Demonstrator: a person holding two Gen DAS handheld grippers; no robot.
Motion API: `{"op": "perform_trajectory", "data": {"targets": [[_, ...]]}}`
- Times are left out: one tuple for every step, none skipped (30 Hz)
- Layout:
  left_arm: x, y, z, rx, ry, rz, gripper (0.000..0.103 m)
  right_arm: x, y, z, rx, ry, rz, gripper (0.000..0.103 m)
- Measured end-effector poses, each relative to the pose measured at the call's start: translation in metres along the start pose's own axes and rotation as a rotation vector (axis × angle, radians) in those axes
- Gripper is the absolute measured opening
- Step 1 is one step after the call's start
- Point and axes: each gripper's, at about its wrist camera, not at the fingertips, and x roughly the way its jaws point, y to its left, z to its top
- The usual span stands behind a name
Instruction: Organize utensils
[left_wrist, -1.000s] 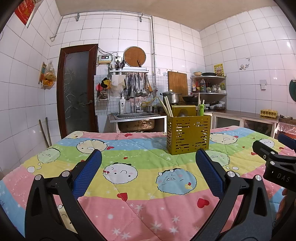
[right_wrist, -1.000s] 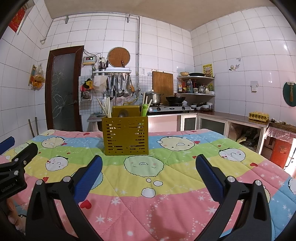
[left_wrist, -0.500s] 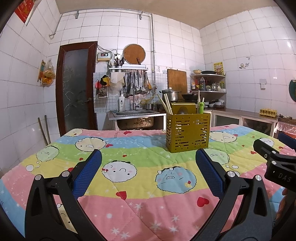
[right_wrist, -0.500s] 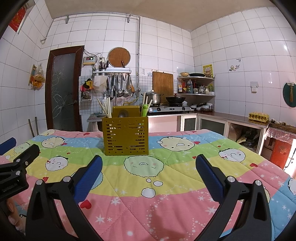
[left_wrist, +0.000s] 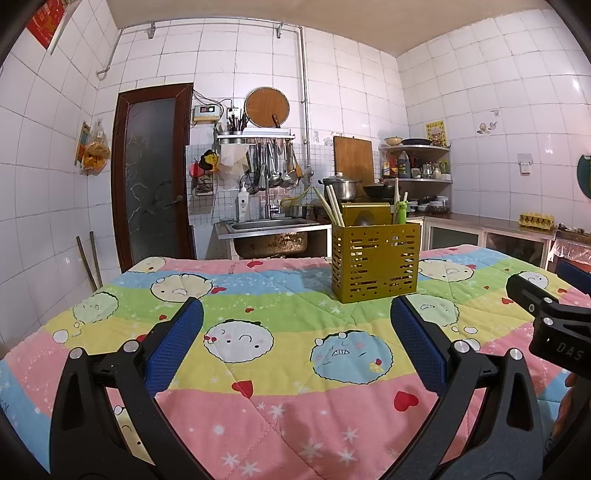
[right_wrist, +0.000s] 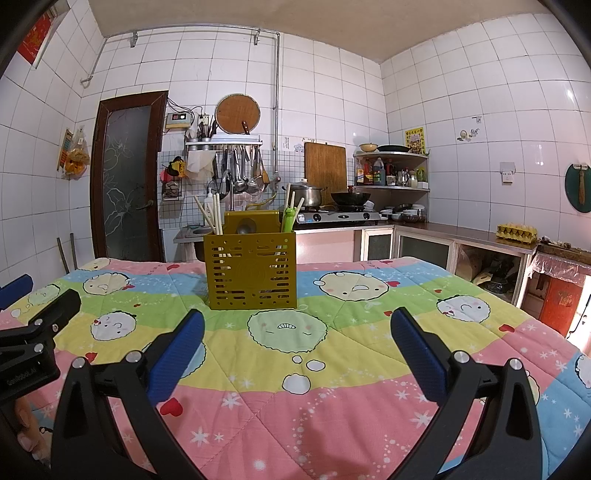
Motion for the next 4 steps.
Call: {"op": "perform_trajectory", "data": {"targets": [[0.0,0.0003,-0.0003,-0.001,0.002,0.004,0.098,-0.0006,0.0007,0.0004,0.0,0.0,0.0,0.099],[0.0002,0.0006,-0.0001,-0.002,0.002,0.006,0.098,-0.0006,0.0,0.0006,0.0,0.0,0.0,0.099],[-0.0001,0.0007,-0.0002,-0.002,0.001,0.008,0.098,-0.0006,0.0006,0.0005,0.0,0.0,0.0,0.099],[-0.0004,0.0005,-0.0001,0.0,-0.001,0.009,0.098,-0.0006,0.0007,0.0005,-0.001,0.0,0.0,0.099]]}}
